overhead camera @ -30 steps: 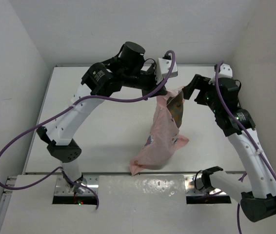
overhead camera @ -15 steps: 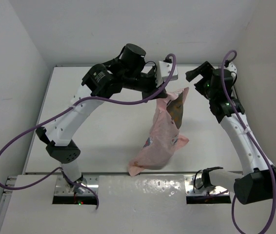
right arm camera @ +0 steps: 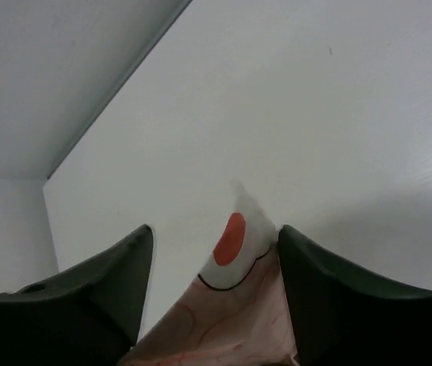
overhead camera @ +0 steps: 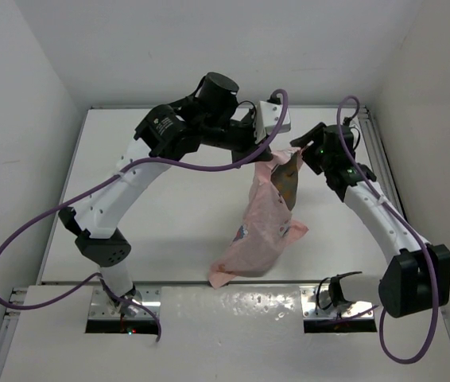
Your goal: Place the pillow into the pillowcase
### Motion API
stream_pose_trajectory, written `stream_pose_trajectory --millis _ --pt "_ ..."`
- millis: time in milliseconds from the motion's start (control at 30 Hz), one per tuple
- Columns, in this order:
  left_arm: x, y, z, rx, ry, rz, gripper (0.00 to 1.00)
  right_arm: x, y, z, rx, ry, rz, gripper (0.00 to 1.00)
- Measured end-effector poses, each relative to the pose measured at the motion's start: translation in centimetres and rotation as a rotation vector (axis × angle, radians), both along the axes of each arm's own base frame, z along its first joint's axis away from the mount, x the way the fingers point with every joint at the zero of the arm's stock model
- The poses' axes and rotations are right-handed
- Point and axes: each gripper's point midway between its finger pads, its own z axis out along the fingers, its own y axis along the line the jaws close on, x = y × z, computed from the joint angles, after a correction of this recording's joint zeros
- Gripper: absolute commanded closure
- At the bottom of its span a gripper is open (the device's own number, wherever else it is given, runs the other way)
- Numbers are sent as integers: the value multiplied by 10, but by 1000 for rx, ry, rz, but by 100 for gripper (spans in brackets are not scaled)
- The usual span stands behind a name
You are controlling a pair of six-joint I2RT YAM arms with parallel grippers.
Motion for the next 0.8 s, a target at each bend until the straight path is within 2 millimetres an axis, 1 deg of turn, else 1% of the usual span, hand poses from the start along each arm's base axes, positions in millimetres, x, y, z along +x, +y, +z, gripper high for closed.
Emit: stream_pose_trajectory --millis 33,67,100,200,267,333,400,433,467,533,567,600,633,700,733,767,800 --pt "0 0 -1 2 1 0 100 1 2 -2 4 1 6 71" --pt "0 0 -2 3 2 1 100 2 4 -3 5 -2 16 87" --pt "0 0 -3 6 3 2 100 2 6 -2 12 -9 19 100" --pt "2 3 -5 15 0 17 100 3 6 -3 13 -15 17 100" --pt "5 5 -7 23 -10 40 100 1 3 0 -3 -26 9 100" --pt "11 8 -8 33 -23 80 100 -1 -3 9 -36 -54 0 100" --pt "21 12 -8 41 -35 141 100 -6 -12 24 -91 -77 -10 100" --pt "27 14 -7 43 -45 176 100 -8 -17 38 -127 -96 -16 100" --pt "34 17 -6 42 -53 218 100 -8 -21 56 -161 -124 -20 100" --pt "49 26 2 35 -76 314 100 -7 -29 111 -215 -222 -37 100" --pt "56 31 11 23 -95 359 100 -8 -31 141 -233 -280 -44 100" --pt "65 36 23 1 -120 406 100 -13 -34 178 -249 -359 -56 100" --pt "74 42 42 -42 -155 459 100 -20 -36 209 -255 -430 -68 100" --pt "81 56 77 -116 -216 525 100 -44 -42 264 -262 -558 -91 100" --pt "80 64 93 -150 -239 545 100 -59 -45 286 -261 -615 -100 100" --pt "78 68 104 -176 -256 555 100 -74 -48 305 -257 -664 -109 100" --pt "75 73 116 -204 -273 561 100 -84 -50 317 -254 -697 -112 100"
